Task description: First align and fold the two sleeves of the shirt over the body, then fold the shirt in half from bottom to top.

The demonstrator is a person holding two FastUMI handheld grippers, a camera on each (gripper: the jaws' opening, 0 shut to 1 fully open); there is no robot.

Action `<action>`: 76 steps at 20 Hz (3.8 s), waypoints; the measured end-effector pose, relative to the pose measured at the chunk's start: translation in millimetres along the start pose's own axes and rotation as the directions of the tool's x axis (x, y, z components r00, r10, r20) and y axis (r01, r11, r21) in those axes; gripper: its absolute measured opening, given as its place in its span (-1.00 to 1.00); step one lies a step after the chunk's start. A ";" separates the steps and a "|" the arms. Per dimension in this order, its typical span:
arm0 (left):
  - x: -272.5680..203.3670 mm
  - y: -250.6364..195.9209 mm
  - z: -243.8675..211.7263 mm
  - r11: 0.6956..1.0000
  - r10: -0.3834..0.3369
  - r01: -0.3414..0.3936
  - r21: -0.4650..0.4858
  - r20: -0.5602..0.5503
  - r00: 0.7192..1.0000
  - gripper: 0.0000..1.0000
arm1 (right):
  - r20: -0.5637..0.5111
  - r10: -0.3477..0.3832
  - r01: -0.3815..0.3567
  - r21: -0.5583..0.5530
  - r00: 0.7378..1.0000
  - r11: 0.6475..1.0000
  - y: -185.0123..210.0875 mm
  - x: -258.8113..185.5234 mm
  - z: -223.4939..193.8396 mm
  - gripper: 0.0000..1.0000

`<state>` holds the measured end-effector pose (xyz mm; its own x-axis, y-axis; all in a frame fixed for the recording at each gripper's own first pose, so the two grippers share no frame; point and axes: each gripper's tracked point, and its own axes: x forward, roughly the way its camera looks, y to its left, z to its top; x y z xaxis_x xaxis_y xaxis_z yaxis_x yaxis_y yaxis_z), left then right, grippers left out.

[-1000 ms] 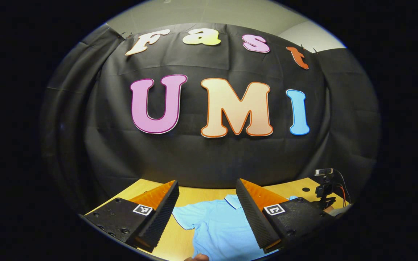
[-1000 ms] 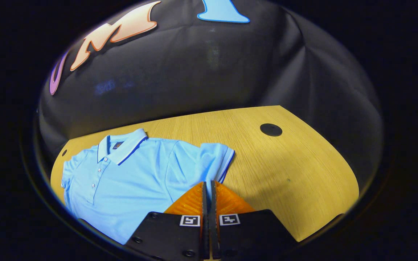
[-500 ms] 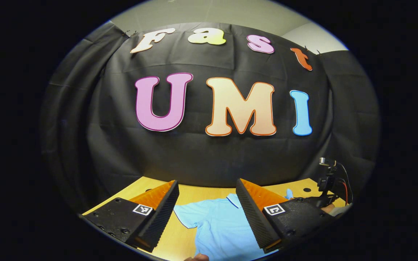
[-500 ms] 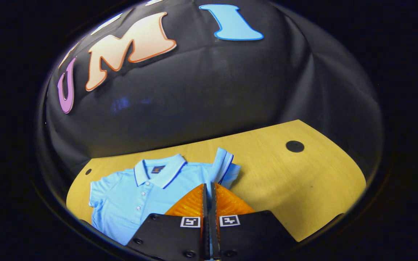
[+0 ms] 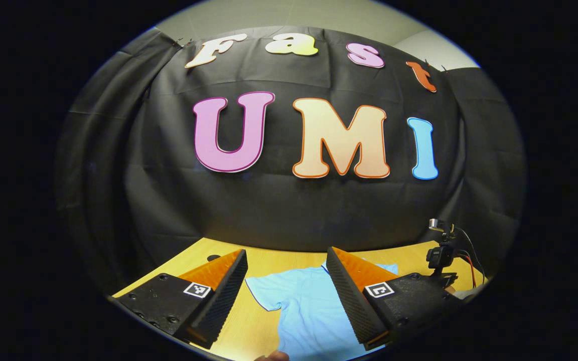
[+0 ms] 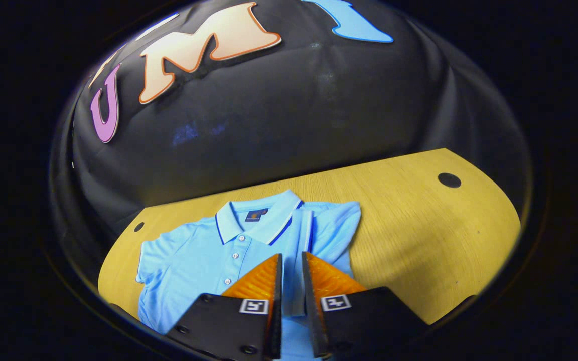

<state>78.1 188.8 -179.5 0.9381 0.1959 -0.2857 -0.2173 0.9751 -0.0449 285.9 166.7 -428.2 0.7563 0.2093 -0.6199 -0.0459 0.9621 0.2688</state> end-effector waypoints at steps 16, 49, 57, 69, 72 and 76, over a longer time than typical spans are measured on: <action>121.4 39.6 -102.3 0.997 0.075 -0.077 -0.006 -0.153 0.985 0.90 | 0.277 0.040 0.015 -0.194 0.960 0.981 7.9 -178.7 81.0 0.95; 191.5 -14.9 -199.5 0.993 -0.067 0.024 -0.112 -0.395 0.916 -1.00 | 0.310 -0.109 0.153 -0.121 0.945 0.981 -72.9 -279.0 79.7 0.95; 186.7 -114.1 -192.1 0.972 -0.230 0.223 -0.067 -0.423 0.877 -1.00 | 0.301 -0.132 0.169 -0.100 0.944 0.981 -82.3 -291.3 66.7 0.95; 114.2 -127.3 -150.3 0.949 -0.316 0.296 -0.110 -0.322 0.892 0.82 | 0.319 -0.109 0.159 -0.136 0.941 0.978 -55.0 -281.1 57.1 0.96; 63.0 -110.7 -127.7 0.955 -0.295 0.277 -0.104 -0.274 0.915 0.92 | 0.304 -0.057 0.110 -0.161 0.951 0.981 -47.1 -299.5 39.5 0.96; -7.2 -79.9 -113.9 0.973 -0.230 0.228 -0.036 -0.238 0.943 0.92 | 0.304 -0.013 0.073 -0.186 0.953 0.980 -45.0 -331.7 17.9 0.96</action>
<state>58.0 97.7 -282.9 0.8708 -0.0646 -0.4873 -0.0067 0.9897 -0.1432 48.7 50.8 -221.5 0.9194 0.1336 -0.3700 -0.1111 0.9905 0.0815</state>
